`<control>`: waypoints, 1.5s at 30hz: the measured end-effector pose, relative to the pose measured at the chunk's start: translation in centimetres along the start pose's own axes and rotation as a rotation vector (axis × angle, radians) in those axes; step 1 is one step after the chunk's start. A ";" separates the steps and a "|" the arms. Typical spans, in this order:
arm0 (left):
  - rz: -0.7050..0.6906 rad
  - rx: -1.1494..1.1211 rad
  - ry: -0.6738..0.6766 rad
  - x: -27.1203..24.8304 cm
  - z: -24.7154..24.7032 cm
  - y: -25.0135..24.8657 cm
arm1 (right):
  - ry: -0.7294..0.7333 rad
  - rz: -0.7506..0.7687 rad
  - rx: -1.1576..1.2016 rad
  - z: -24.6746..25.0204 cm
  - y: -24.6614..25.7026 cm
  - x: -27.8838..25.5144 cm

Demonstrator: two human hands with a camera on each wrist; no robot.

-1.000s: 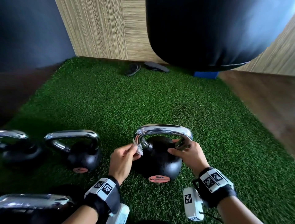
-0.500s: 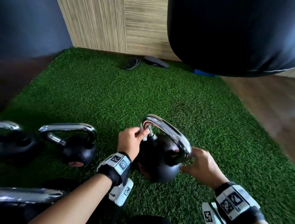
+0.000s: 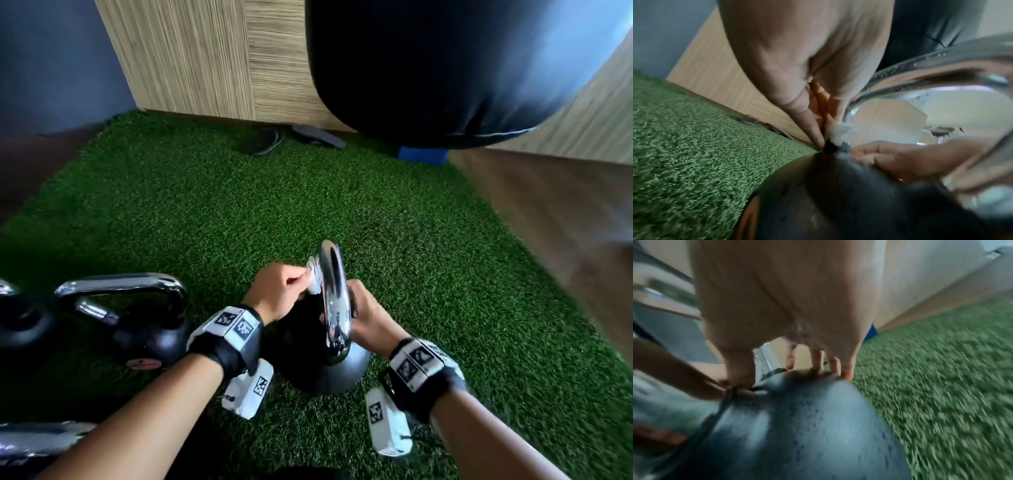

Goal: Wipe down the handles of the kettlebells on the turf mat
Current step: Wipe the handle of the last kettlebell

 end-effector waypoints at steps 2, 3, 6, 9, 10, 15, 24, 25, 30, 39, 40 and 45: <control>-0.029 0.016 -0.049 -0.3 -0.1 0.3 | 0.017 -0.135 0.118 -1.2 -1.8 0.6; -0.047 0.042 -0.076 -0.3 -0.2 0.2 | 0.010 -0.177 0.157 -1.5 -2.4 0.6; -0.080 0.112 -0.101 0.3 -0.2 -0.7 | -0.008 -0.228 0.247 -2.0 -3.8 0.5; -0.067 0.081 -0.147 1.0 1.0 -1.1 | -0.034 -0.235 0.313 -2.0 -4.2 0.4; -0.062 0.020 -0.183 0.9 1.5 -1.2 | -0.045 -0.226 0.320 -2.0 -4.2 0.4; -0.023 -0.278 -0.230 0.6 1.7 -0.8 | -0.061 -0.200 0.336 -2.0 -4.3 0.4; 0.088 -0.620 0.053 0.0 2.7 -1.5 | -0.083 -0.154 0.337 -1.9 -4.2 0.4; 0.125 -0.653 0.126 -0.4 2.3 -1.4 | -0.083 -0.145 0.330 -1.8 -4.1 0.4; 0.143 -0.710 0.106 -1.3 2.6 -2.0 | -0.096 -0.105 0.278 -1.5 -3.8 0.4; 0.170 -0.628 0.355 -4.4 1.1 -2.5 | -0.063 -0.104 0.332 -1.5 -3.7 0.1; 0.151 -0.639 0.317 -4.6 1.3 -2.6 | -0.065 -0.109 0.327 -1.5 -3.7 0.1; 0.101 -0.625 0.380 -6.7 -0.1 -1.9 | -0.075 -0.121 0.330 -1.5 -3.7 0.0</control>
Point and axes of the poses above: each hand's wrist, its own x-axis towards the middle knuckle, its own z-axis out of the back of the hand, y = z × x, the point moved 9 cm from there along x, towards the middle knuckle, and after that the axes turned 1 degree about z, right-handed, at the moved point
